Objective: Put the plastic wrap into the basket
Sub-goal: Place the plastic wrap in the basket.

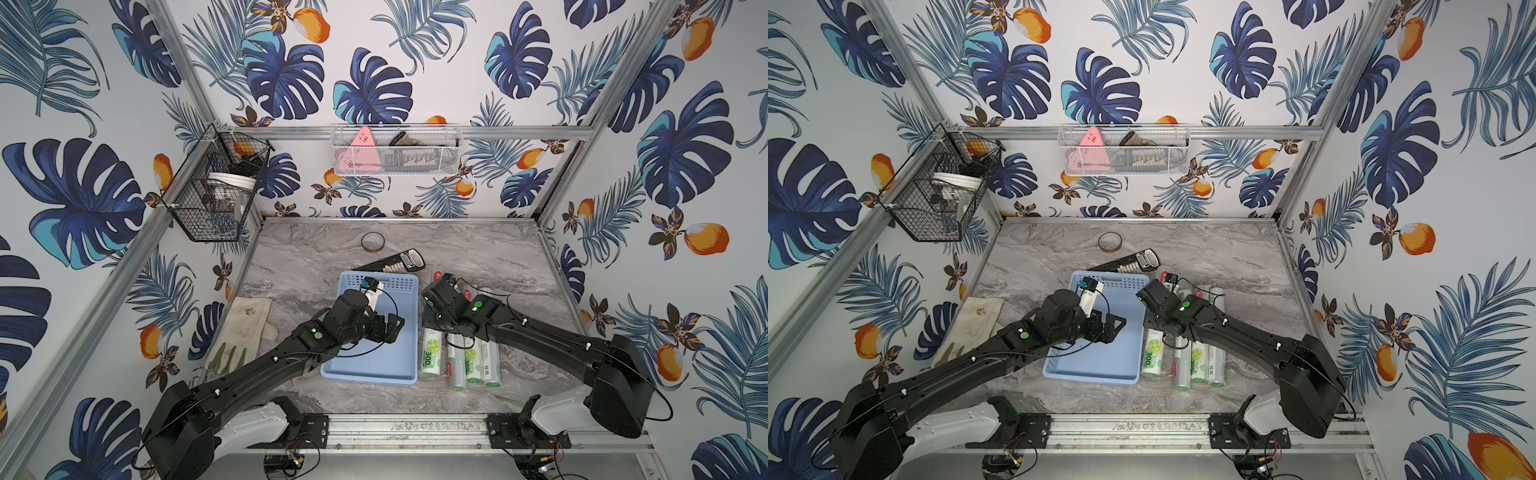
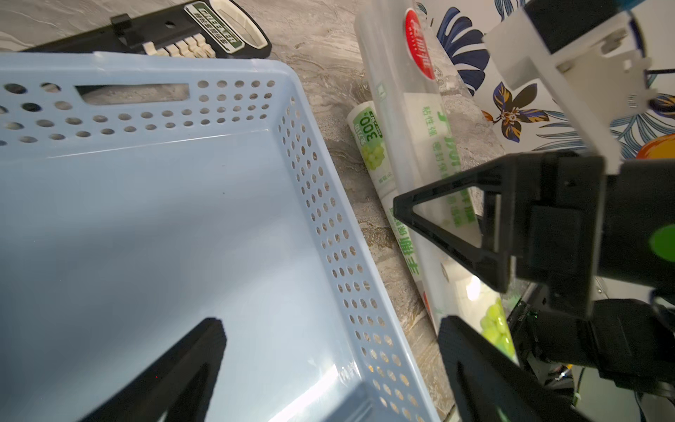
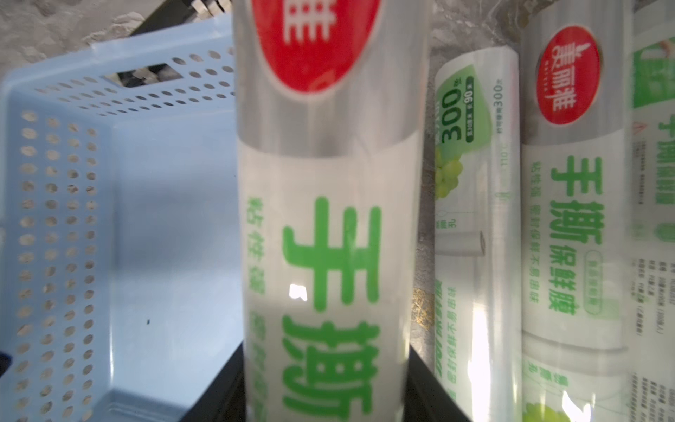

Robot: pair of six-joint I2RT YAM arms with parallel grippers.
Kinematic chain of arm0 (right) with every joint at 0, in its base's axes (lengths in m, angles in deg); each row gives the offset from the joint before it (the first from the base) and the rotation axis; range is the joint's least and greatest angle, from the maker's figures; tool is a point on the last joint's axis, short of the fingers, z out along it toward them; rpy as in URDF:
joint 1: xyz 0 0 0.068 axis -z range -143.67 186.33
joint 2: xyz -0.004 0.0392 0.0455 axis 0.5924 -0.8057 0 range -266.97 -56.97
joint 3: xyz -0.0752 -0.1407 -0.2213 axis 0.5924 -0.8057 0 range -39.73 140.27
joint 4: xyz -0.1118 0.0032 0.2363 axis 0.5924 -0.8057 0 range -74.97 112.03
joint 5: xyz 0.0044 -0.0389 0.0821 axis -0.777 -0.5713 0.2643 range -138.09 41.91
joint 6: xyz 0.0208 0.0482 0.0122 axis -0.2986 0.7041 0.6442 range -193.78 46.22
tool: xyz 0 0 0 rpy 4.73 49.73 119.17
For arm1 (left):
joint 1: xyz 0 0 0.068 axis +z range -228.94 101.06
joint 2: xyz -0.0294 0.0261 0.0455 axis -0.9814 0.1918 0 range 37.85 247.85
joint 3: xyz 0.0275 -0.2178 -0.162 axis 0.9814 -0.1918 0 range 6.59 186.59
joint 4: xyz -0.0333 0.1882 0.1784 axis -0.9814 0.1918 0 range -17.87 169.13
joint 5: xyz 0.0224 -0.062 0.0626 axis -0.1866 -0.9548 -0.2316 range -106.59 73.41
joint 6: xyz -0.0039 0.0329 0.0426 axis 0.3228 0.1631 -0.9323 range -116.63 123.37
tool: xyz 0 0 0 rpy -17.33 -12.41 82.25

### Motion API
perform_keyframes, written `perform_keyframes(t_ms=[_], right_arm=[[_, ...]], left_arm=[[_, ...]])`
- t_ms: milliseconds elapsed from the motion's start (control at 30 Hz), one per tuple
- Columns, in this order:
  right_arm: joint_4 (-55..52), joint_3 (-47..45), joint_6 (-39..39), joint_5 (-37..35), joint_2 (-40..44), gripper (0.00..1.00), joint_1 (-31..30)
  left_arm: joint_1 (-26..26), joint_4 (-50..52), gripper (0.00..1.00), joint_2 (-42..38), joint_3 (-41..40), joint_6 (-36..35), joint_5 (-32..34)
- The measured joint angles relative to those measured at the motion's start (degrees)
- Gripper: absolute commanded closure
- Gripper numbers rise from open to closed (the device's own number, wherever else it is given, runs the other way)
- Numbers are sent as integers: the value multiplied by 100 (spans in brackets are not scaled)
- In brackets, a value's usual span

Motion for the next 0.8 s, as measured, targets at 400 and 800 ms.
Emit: perform_keyframes(t_ms=[400,800], right_arm=[[190,828,-55,411,-352,57,-286],[553,1613,85,629,-1576,58,-511]], left_arm=[[0,507,1,-684,-44,168,1051],[321,1246,1,-1091,-79,337,1648]])
